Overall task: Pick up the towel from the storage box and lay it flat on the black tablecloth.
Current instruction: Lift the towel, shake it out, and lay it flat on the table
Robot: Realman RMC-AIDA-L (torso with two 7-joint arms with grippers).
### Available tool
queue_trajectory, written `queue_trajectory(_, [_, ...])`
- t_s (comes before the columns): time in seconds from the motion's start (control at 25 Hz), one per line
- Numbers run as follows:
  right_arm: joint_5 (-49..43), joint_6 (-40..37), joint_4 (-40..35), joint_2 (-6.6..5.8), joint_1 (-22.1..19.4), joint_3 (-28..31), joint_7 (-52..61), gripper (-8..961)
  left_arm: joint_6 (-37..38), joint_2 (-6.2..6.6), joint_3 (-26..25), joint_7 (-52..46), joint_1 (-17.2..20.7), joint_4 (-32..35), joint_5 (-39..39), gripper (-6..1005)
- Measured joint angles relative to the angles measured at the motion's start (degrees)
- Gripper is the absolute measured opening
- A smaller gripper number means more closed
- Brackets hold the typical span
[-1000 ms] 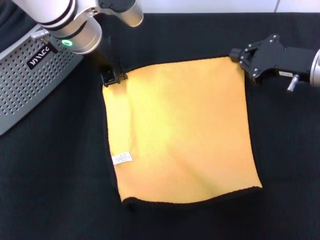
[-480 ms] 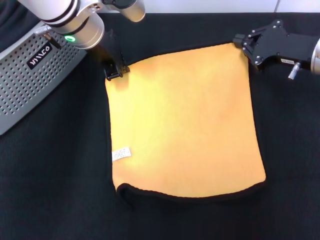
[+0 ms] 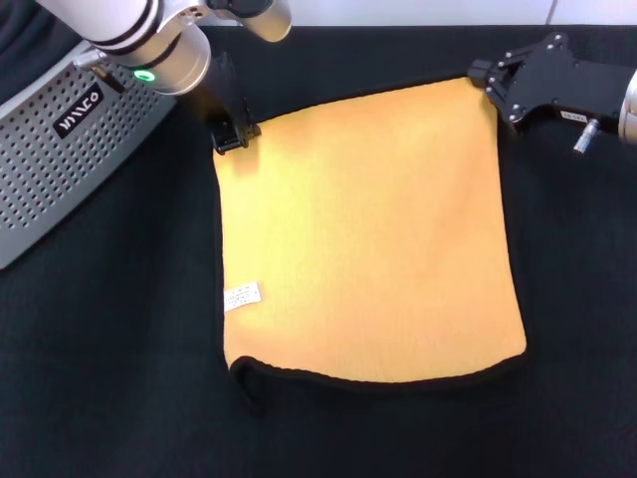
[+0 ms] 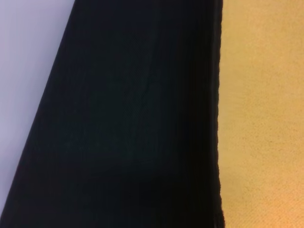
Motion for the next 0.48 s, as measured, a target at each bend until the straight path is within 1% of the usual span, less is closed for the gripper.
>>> queue_trajectory(0.48, [0.0,1.5,0.2,0.14,0.1,-0.3,-0.2,2,-3.0,-0.09,0.1,0.1,-0.2,-1.0,0.0,32])
